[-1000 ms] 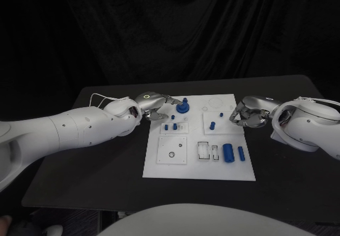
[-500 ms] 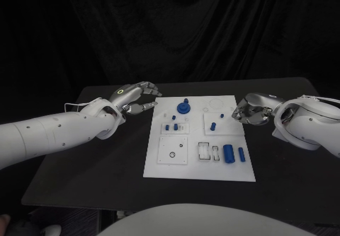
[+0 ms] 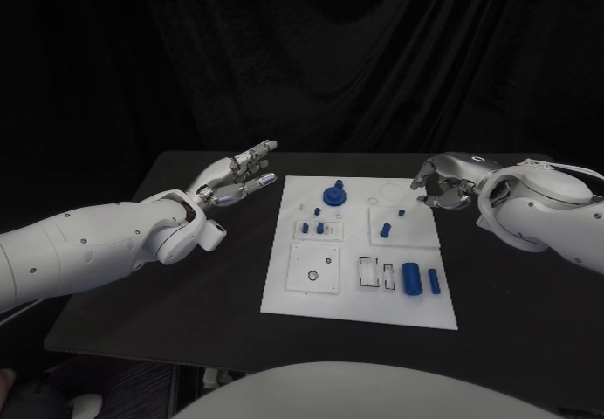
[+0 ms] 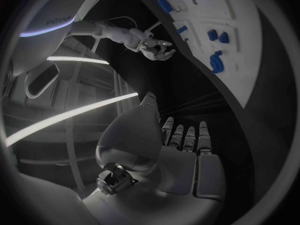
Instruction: Assemble the parts on the task board
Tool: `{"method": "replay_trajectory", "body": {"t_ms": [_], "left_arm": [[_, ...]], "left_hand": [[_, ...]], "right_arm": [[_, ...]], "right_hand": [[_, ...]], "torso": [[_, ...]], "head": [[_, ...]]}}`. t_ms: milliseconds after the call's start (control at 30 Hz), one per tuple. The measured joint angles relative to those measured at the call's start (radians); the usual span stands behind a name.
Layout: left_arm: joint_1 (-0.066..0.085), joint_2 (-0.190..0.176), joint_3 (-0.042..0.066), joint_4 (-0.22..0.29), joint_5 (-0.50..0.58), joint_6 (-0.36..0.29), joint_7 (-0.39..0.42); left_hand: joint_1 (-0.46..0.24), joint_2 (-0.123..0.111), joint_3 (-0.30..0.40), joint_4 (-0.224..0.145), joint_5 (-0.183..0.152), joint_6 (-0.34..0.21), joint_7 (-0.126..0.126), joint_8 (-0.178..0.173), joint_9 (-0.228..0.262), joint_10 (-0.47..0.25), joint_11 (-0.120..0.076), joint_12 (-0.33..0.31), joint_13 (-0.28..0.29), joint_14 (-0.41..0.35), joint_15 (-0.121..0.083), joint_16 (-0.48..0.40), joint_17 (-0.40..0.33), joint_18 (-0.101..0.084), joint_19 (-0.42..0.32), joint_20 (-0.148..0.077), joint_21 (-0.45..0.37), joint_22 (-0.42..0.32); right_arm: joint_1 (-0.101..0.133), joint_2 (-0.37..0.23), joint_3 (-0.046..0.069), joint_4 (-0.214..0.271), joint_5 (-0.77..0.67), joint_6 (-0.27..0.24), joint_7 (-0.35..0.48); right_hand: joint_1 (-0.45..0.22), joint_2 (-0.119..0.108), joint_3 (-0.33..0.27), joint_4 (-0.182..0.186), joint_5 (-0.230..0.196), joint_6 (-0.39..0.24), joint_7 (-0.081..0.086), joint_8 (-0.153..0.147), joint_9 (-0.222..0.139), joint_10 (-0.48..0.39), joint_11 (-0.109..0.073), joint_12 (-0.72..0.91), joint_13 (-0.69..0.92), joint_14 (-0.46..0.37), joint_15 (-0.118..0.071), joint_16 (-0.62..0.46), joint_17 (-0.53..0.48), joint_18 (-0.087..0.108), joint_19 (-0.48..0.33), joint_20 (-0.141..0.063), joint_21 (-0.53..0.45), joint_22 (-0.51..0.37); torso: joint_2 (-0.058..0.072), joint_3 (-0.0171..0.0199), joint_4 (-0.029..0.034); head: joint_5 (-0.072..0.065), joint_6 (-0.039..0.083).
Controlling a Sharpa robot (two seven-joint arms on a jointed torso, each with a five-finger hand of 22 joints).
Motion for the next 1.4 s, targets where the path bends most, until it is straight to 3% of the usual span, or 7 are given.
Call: {"method": "replay_trajectory", "body": {"t_ms": [300, 467, 533, 800, 967, 1133, 1400], "left_arm": [[-0.029, 0.008, 0.0, 0.026, 0.184, 0.15, 0.018], [-0.037, 0.011, 0.0, 0.033, 0.225, 0.191, 0.023], [-0.04, 0.011, 0.0, 0.032, 0.234, 0.201, 0.024], [-0.049, 0.027, 0.0, 0.027, 0.257, 0.239, 0.026], [-0.054, 0.026, 0.0, 0.029, 0.263, 0.252, 0.027], [-0.058, 0.023, 0.0, 0.036, 0.266, 0.263, 0.027], [-0.059, 0.019, 0.0, 0.039, 0.269, 0.272, 0.027]], "left_hand": [[0.006, 0.03, -0.064, 0.001, -0.041, -0.031, -0.041, -0.004, -0.002, -0.01, -0.013, -0.027, -0.004, 0.0, 0.0, 0.0, -0.001, 0.0, -0.002, 0.002, -0.002, -0.069], [-0.001, 0.047, -0.075, 0.002, -0.053, -0.055, -0.066, -0.005, -0.005, -0.01, -0.013, -0.027, -0.005, 0.0, 0.0, 0.0, -0.001, 0.0, -0.002, 0.002, -0.002, -0.09], [-0.002, 0.047, -0.076, 0.003, -0.054, -0.064, -0.064, -0.008, -0.007, -0.01, -0.013, -0.027, -0.005, 0.0, 0.0, 0.0, 0.0, 0.0, -0.005, 0.005, -0.002, -0.093], [-0.001, 0.057, -0.079, 0.0, -0.054, -0.066, -0.062, -0.008, -0.007, -0.01, -0.012, -0.027, -0.006, 0.003, 0.003, 0.0, 0.0, 0.0, -0.005, 0.005, -0.002, -0.095], [-0.001, 0.065, -0.079, 0.0, -0.054, -0.065, -0.044, -0.008, -0.007, -0.014, -0.009, -0.027, -0.006, 0.0, 0.007, 0.0, 0.0, 0.0, -0.005, 0.005, -0.002, -0.098], [0.005, 0.071, -0.086, 0.001, -0.04, -0.056, -0.011, -0.008, -0.006, -0.014, -0.009, -0.027, -0.006, 0.0, 0.007, 0.0, 0.0, 0.0, -0.002, 0.009, -0.002, -0.104], [0.009, 0.075, -0.089, -0.002, -0.023, -0.053, 0.012, -0.008, -0.006, -0.014, -0.009, -0.026, -0.006, 0.001, 0.012, 0.0, 0.0, 0.0, 0.001, 0.013, -0.002, -0.106]], "right_arm": [[-0.007, -0.002, 0.001, -0.028, -0.039, -0.014, 0.004], [-0.015, -0.007, 0.0, -0.041, -0.05, -0.014, 0.005], [-0.019, -0.007, 0.0, -0.044, -0.053, -0.014, 0.006], [-0.033, -0.011, -0.001, -0.058, -0.061, -0.013, 0.011], [-0.037, -0.001, 0.0, -0.067, -0.062, -0.012, 0.016], [-0.044, 0.003, 0.0, -0.071, -0.063, -0.011, 0.023], [-0.045, 0.004, 0.0, -0.064, -0.064, -0.005, 0.034]], "right_hand": [[-0.002, 0.002, -0.005, -0.005, 0.044, -0.061, -0.007, 0.03, 0.016, -0.028, 0.006, 0.0, -0.038, -0.006, 0.006, 0.016, -0.013, 0.0, 0.002, 0.007, 0.014, 0.0], [-0.012, 0.008, -0.006, -0.004, 0.039, -0.08, -0.014, 0.043, 0.017, 0.003, 0.007, 0.0, -0.063, -0.003, 0.003, 0.036, -0.008, 0.0, 0.013, 0.012, 0.044, 0.0], [-0.021, 0.005, -0.008, 0.006, 0.011, -0.086, -0.011, 0.043, 0.014, 0.01, 0.004, 0.0, -0.081, 0.005, 0.003, 0.043, -0.008, 0.0, 0.021, 0.011, 0.054, 0.0], [-0.024, 0.003, -0.006, 0.013, 0.009, -0.089, -0.007, 0.049, 0.004, 0.043, 0.003, -0.018, -0.128, 0.015, 0.0, 0.056, -0.007, 0.0, 0.037, 0.006, 0.081, 0.001], [-0.028, -0.001, 0.003, 0.022, 0.007, -0.107, 0.011, 0.047, -0.012, 0.096, -0.004, -0.032, -0.171, 0.028, -0.006, 0.068, -0.01, 0.0, 0.054, 0.004, 0.101, 0.001], [-0.032, -0.005, 0.003, 0.023, 0.001, -0.113, 0.016, 0.04, -0.022, 0.112, -0.005, -0.042, -0.191, 0.028, -0.006, 0.07, -0.01, 0.0, 0.055, 0.003, 0.104, 0.001], [-0.031, -0.005, 0.003, 0.022, 0.017, -0.113, 0.016, 0.04, -0.026, 0.137, -0.012, -0.042, -0.203, 0.031, -0.009, 0.07, -0.014, 0.0, 0.058, -0.001, 0.109, 0.001]], "torso": [[0.002, -0.0066, 0.0205], [0.007, -0.0089, 0.0332], [0.01, -0.0095, 0.0363], [0.024, -0.0136, 0.0369], [0.032, -0.0151, 0.0382], [0.037, -0.0137, 0.042], [0.04, -0.012, 0.046]], "head": [[-0.029, 0.0], [-0.052, 0.0], [-0.06, 0.0], [-0.085, 0.0], [-0.091, 0.0], [-0.096, 0.0], [-0.098, 0.0]]}}
